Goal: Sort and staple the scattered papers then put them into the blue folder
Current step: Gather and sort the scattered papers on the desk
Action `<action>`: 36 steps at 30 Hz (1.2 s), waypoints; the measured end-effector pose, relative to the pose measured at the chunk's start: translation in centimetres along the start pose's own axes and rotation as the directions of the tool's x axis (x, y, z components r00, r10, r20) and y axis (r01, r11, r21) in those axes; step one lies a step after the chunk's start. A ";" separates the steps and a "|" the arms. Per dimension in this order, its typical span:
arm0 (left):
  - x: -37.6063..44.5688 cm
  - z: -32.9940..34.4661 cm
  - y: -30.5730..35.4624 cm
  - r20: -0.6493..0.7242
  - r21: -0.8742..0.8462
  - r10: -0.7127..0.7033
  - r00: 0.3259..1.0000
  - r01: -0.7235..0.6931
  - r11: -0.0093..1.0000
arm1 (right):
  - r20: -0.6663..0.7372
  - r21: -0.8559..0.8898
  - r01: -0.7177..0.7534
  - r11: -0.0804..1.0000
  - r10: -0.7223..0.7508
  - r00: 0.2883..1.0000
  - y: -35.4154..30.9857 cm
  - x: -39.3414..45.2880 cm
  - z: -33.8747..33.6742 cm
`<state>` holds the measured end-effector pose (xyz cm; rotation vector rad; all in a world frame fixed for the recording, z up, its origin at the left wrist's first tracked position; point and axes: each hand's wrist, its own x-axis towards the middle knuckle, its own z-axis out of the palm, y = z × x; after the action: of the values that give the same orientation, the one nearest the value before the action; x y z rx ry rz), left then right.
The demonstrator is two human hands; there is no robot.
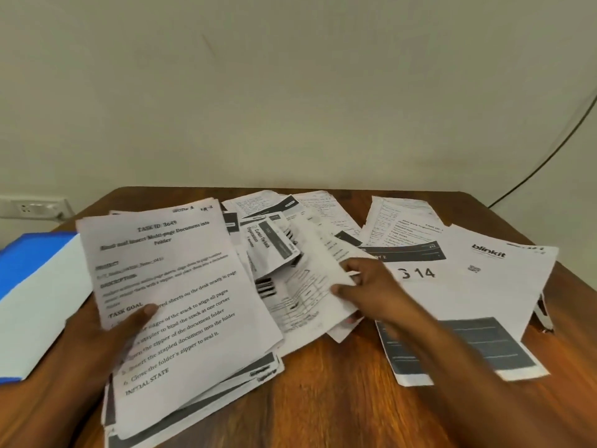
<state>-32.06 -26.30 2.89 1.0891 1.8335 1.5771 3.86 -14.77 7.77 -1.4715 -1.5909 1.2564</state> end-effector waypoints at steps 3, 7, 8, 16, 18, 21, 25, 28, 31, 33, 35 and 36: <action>-0.3 -1.1 -0.5 0.014 -0.028 -0.042 0.999 0.043 0.999 | 0.028 0.006 -0.006 1.000 0.006 1.000 0.6 -0.3 3.8; 0.7 -2.0 -2.9 0.036 -0.075 -0.077 0.996 0.080 0.994 | 0.194 -0.115 0.054 0.992 -0.031 0.981 0.1 -1.1 6.5; 0.1 -1.4 -1.6 0.049 -0.078 -0.063 0.997 0.067 0.995 | 0.221 -0.178 0.066 0.982 -0.025 0.975 -0.2 -0.8 6.2; -0.6 1.0 0.3 0.025 -0.027 0.004 1.000 -0.003 1.000 | -0.306 -0.729 -0.112 0.676 -0.175 0.936 2.1 5.8 -3.8; -0.4 0.9 0.2 0.024 -0.013 0.006 1.000 -0.006 1.000 | -0.310 -0.733 -0.157 0.662 -0.119 0.943 3.1 6.7 -5.4; -0.2 0.8 0.0 0.021 -0.006 0.005 1.000 -0.004 1.000 | -0.244 -0.625 -0.081 0.777 -0.095 0.965 4.0 7.1 -6.3; 0.0 0.6 -0.3 0.021 -0.017 -0.009 1.000 0.010 1.000 | -0.293 -0.570 -0.104 0.815 -0.084 0.952 5.0 6.6 -6.5; 0.2 0.5 -0.5 0.008 -0.017 -0.006 1.000 0.006 1.000 | -0.291 -0.599 -0.136 0.789 -0.057 0.955 5.6 6.1 -7.3; 0.4 0.5 -0.8 0.010 -0.012 -0.003 1.000 0.003 1.000 | -0.221 -0.629 -0.137 0.765 -0.007 0.975 5.5 4.7 -8.6; 0.6 0.5 -1.0 0.010 -0.027 -0.001 1.000 0.001 1.000 | -0.153 -0.671 -0.132 0.730 0.038 0.987 5.4 3.7 -9.6; 0.5 0.7 -0.8 0.018 -0.040 0.005 1.000 -0.004 0.999 | -0.063 -0.714 -0.123 0.689 0.112 0.992 5.1 2.8 -10.7; 0.5 0.8 -0.7 0.028 -0.046 0.006 1.000 -0.004 0.999 | -0.022 -0.732 -0.121 0.670 0.154 0.988 5.0 2.5 -11.2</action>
<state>-31.88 -25.48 2.16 1.0910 1.7693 1.5903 15.48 -10.23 6.71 -2.0853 -2.1962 0.7142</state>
